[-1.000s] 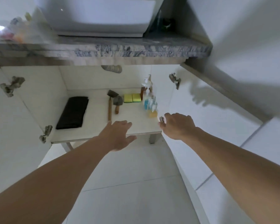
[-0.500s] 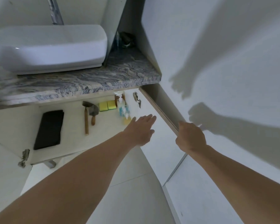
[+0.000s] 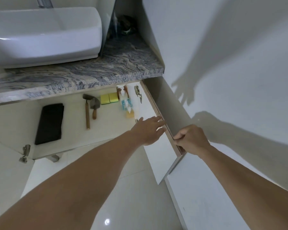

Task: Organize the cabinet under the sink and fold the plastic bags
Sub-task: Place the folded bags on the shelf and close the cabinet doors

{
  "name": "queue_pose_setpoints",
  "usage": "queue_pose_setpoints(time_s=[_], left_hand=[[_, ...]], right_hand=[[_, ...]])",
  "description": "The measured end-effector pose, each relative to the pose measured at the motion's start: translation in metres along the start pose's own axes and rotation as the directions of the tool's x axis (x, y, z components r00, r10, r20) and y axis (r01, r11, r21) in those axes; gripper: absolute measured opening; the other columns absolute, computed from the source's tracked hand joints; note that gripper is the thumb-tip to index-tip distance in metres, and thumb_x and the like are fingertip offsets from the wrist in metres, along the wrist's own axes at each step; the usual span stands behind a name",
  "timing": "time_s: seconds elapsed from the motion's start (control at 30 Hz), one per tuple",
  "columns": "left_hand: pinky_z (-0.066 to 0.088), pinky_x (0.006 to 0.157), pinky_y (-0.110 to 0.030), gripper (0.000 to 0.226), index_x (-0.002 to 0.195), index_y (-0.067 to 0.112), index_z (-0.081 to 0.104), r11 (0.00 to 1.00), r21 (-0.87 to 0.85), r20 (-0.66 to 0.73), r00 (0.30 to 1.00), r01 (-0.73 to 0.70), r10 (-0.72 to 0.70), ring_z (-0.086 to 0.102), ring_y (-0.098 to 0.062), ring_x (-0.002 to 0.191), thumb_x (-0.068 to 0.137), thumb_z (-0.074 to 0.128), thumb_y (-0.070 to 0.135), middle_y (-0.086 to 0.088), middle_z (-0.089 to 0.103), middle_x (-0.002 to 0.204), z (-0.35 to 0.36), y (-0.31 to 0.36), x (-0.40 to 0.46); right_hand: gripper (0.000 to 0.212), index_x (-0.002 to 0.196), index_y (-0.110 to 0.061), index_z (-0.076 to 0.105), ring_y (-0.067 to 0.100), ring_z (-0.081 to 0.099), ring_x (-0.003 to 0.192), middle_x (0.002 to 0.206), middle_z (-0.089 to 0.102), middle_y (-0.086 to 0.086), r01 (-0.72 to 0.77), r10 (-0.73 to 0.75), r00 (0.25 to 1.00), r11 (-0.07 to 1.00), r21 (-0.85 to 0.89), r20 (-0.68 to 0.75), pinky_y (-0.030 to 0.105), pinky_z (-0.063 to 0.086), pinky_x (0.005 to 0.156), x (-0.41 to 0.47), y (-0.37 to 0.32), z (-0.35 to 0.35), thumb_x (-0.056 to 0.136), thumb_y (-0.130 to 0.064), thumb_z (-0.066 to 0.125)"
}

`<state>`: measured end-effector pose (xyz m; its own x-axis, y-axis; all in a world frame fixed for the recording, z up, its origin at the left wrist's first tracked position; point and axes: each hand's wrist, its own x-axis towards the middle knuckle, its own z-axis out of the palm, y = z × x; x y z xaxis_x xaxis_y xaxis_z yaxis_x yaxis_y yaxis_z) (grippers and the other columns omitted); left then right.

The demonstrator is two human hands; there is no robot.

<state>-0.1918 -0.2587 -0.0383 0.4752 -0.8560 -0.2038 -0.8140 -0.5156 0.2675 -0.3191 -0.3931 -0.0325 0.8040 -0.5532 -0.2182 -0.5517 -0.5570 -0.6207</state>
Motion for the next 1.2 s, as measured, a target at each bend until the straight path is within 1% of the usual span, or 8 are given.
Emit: queue_pose_setpoints(time_s=[0.23, 0.37, 0.5, 0.6, 0.77, 0.93, 1.07, 1.2], left_hand=[[0.047, 0.082, -0.034, 0.031, 0.111, 0.02, 0.064, 0.961, -0.26, -0.209, 0.967, 0.091, -0.148, 0.06, -0.02, 0.096, 0.09, 0.056, 0.042, 0.008, 0.059, 0.108, 0.004, -0.034, -0.035], [0.05, 0.086, -0.034, 0.033, 0.117, 0.019, 0.062, 0.907, -0.38, -0.177, 0.948, 0.183, -0.266, 0.062, -0.022, 0.099, 0.085, 0.062, 0.027, 0.003, 0.065, 0.113, -0.002, -0.06, -0.051], [0.051, 0.09, -0.036, 0.035, 0.124, 0.02, 0.061, 0.886, -0.406, -0.127, 0.946, 0.223, -0.297, 0.059, -0.025, 0.106, 0.089, 0.055, 0.021, -0.008, 0.063, 0.113, -0.007, -0.093, -0.062], [0.047, 0.095, -0.032, 0.034, 0.125, 0.015, 0.063, 0.933, -0.296, -0.182, 0.947, 0.205, -0.266, 0.053, -0.024, 0.112, 0.094, 0.048, 0.018, -0.008, 0.064, 0.117, -0.011, -0.122, -0.068], [0.049, 0.081, -0.027, 0.039, 0.131, 0.02, 0.06, 0.946, -0.199, -0.226, 0.927, 0.256, -0.298, 0.058, -0.023, 0.097, 0.1, 0.037, 0.016, -0.009, 0.067, 0.113, -0.023, -0.174, -0.074], [0.051, 0.09, -0.033, 0.042, 0.132, 0.022, 0.058, 0.915, -0.192, -0.225, 0.891, 0.356, -0.394, 0.058, -0.026, 0.105, 0.097, 0.04, 0.01, -0.006, 0.065, 0.121, -0.024, -0.206, -0.067], [0.052, 0.085, -0.037, 0.038, 0.109, 0.012, 0.071, 0.926, 0.011, -0.423, 0.841, 0.377, -0.337, 0.058, -0.028, 0.101, 0.077, 0.058, -0.005, -0.005, 0.068, 0.103, -0.023, -0.217, -0.062], [0.051, 0.062, -0.036, 0.034, 0.076, 0.005, 0.073, 0.905, 0.15, -0.644, 0.734, 0.397, -0.215, 0.058, -0.028, 0.073, 0.074, 0.039, -0.003, -0.009, 0.059, 0.076, -0.014, -0.224, -0.056]], right_hand=[[0.018, 0.096, 0.006, 0.064, 0.034, 0.071, 0.08, 0.092, 0.07, 0.025, -0.353, 0.15, 0.872, 0.853, 0.386, 0.465, 0.039, 0.06, 0.068, -0.007, -0.056, 0.032, 0.088, 0.016, 0.053], [0.026, 0.106, 0.003, 0.061, 0.026, 0.067, 0.066, 0.086, 0.068, 0.015, -0.395, 0.253, 0.899, 0.82, 0.413, 0.357, 0.03, 0.056, 0.054, 0.026, -0.085, 0.055, 0.095, 0.008, 0.038], [0.042, 0.126, -0.005, 0.06, 0.027, 0.062, 0.091, 0.105, 0.067, 0.007, 0.01, -0.012, 0.999, 0.998, 0.067, 0.032, 0.023, 0.046, 0.07, 0.073, -0.115, 0.068, 0.088, 0.008, 0.049], [0.041, 0.13, -0.009, 0.057, 0.029, 0.06, 0.097, 0.11, 0.065, 0.013, 0.241, -0.218, 0.97, 0.931, -0.274, 0.112, 0.03, 0.047, 0.085, 0.105, -0.141, 0.077, 0.09, -0.002, 0.053], [0.031, 0.126, -0.018, 0.063, 0.027, 0.053, 0.122, 0.128, 0.06, 0.003, 0.434, -0.394, 0.9, 0.764, -0.478, 0.188, 0.033, 0.044, 0.098, 0.136, -0.164, 0.107, 0.097, -0.024, 0.054], [0.029, 0.103, -0.012, 0.071, 0.03, 0.065, 0.091, 0.093, 0.07, 0.008, 0.47, -0.56, 0.82, 0.541, -0.698, 0.119, 0.031, 0.043, 0.069, 0.153, -0.184, 0.125, 0.099, -0.031, 0.049], [0.022, 0.059, -0.011, 0.072, 0.025, 0.057, 0.046, 0.048, 0.058, 0.005, 0.531, -0.707, 0.694, 0.375, -0.76, 0.136, 0.022, 0.038, 0.043, 0.168, -0.192, 0.131, 0.061, -0.022, 0.091], [0.024, 0.057, -0.012, 0.069, 0.025, 0.06, 0.058, 0.056, 0.063, 0.002, 0.579, -0.734, 0.663, 0.378, -0.722, 0.147, 0.021, 0.036, 0.038, 0.18, -0.189, 0.139, 0.048, -0.006, 0.091]])
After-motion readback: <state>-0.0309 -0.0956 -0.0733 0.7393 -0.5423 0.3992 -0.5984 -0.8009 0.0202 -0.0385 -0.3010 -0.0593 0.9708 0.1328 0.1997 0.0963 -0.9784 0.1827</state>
